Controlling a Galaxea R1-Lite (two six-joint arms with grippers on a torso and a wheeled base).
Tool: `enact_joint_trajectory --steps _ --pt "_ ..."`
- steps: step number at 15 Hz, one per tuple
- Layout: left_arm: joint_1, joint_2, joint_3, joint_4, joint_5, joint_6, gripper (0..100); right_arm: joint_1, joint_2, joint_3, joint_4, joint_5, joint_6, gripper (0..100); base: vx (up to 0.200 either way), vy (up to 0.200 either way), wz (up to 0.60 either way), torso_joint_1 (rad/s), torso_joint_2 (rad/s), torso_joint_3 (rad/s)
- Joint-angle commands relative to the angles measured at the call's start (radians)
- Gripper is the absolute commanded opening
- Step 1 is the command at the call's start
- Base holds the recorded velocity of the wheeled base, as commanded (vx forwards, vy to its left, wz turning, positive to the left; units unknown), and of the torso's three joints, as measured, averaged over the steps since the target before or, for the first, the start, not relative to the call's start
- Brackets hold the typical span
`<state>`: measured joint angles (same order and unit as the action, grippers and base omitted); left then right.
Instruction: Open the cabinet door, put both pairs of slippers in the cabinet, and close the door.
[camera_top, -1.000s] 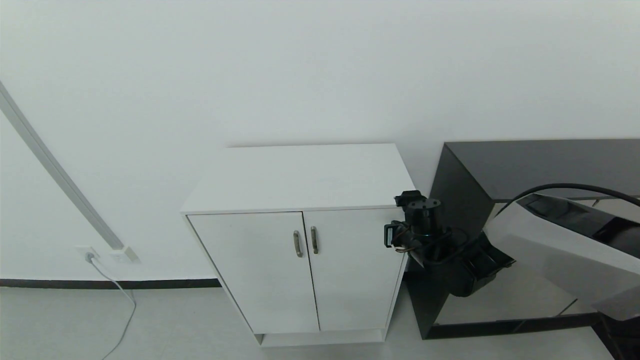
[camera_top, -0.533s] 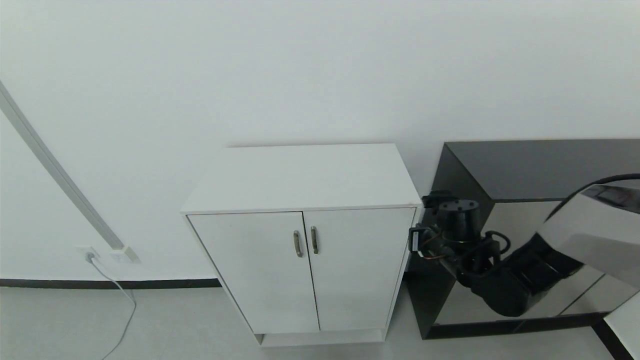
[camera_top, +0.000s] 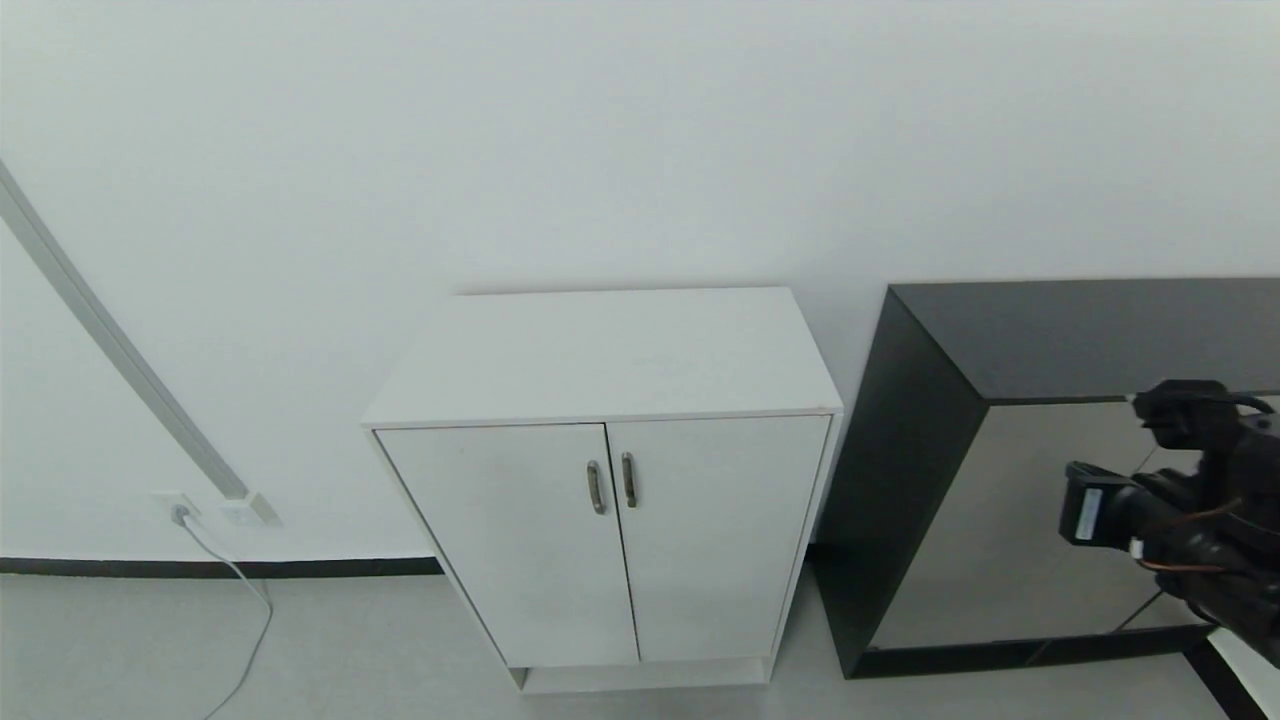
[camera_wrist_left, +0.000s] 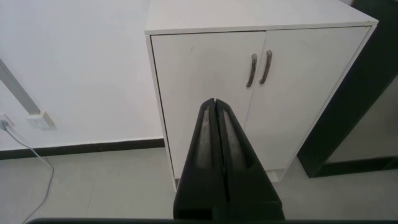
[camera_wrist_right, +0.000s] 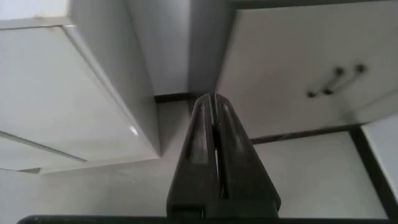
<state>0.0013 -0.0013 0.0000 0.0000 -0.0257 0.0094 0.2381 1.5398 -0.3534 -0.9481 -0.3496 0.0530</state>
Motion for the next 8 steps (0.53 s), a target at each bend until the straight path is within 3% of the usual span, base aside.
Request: enact_joint_trajectory --steps 1,4,6,8 --pt "0.0 0.001 0.0 0.0 0.0 0.0 0 -0.128 -0.337 0.192 0.035 0.135 -0.076 0 0.0 0.0 0.0 0.0 0.0 0.0" --pt "0.0 0.001 0.0 0.0 0.0 0.0 0 -0.14 -0.578 0.271 0.196 0.198 -0.087 0 0.0 0.0 0.0 0.0 0.0 0.0" --pt "0.0 0.001 0.0 0.0 0.0 0.0 0 -0.14 -0.803 0.272 0.465 0.227 -0.084 0 0.0 0.0 0.0 0.0 0.0 0.0" --pt "0.0 0.001 0.0 0.0 0.0 0.0 0 -0.138 -0.931 0.274 0.618 0.231 -0.081 0 0.0 0.0 0.0 0.0 0.0 0.0"
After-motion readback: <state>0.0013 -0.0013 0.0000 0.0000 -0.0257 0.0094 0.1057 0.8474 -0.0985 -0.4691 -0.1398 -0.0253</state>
